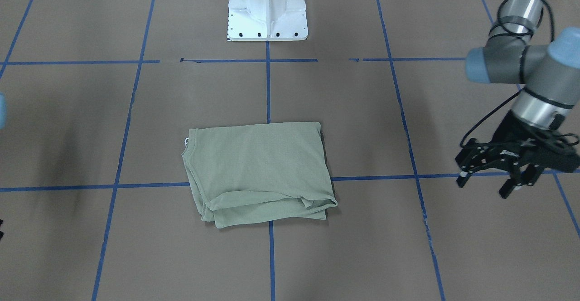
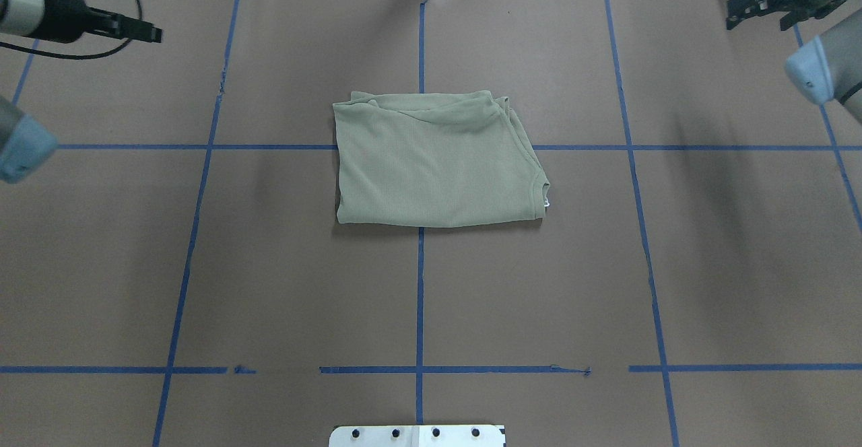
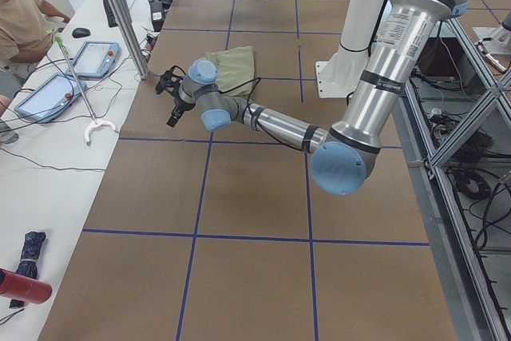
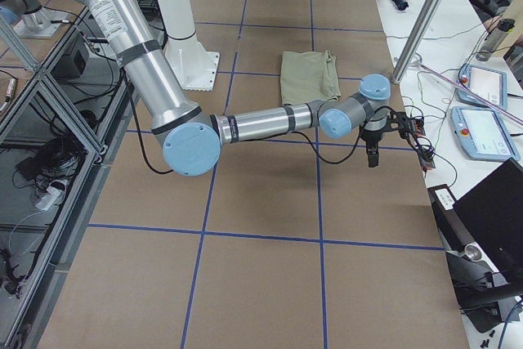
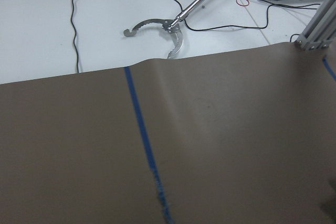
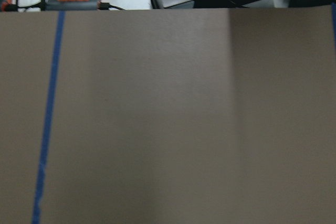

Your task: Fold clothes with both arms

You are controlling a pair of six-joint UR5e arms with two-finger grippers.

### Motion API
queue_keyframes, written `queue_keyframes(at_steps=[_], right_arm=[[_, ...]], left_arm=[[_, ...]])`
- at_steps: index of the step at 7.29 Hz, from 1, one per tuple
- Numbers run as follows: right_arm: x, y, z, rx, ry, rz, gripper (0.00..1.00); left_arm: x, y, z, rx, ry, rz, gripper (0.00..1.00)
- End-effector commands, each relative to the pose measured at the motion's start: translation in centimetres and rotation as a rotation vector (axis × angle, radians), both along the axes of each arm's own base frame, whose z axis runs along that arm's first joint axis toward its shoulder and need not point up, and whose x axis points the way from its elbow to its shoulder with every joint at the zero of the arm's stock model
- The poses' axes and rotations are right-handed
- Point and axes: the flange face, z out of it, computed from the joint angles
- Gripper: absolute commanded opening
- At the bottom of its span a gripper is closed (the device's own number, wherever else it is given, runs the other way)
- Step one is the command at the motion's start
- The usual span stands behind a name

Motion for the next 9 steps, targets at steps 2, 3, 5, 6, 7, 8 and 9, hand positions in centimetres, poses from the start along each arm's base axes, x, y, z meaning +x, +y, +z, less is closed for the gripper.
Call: queue_keyframes(at_steps=[2, 3, 5, 6, 7, 8, 9], right_arm=[[14.6, 4.7, 9.2, -0.035, 0.031, -0.155, 1.0], [15.2, 7.0, 11.6, -0.046, 0.043, -0.199, 1.0], [16.4, 10.8, 15.1, -0.091, 0.036, -0.188, 1.0], [16.3, 12.3, 13.8, -0.072, 0.026, -0.187, 1.0], [16.4, 14.4, 14.0, -0.072, 0.027, -0.187, 1.0], [16.4, 14.7, 14.1, -0.083, 0.024, -0.186, 1.0], [15.1, 14.3, 12.8, -0.127, 0.025, -0.21, 1.0]], left_arm=[[-16.5, 0.9, 7.4, -0.048, -0.199, 0.185, 1.0], [-17.0, 1.0, 8.5, -0.095, -0.216, 0.203, 1.0], [-17.4, 2.7, 9.1, -0.097, -0.232, 0.248, 1.0], [-17.4, 4.5, 9.1, -0.178, -0.237, 0.255, 1.0], [-17.7, 4.6, 8.0, -0.185, -0.229, 0.244, 1.0], [-17.7, 5.0, 8.1, -0.214, -0.235, 0.245, 1.0], [-17.7, 5.0, 8.3, -0.26, -0.234, 0.247, 1.0]])
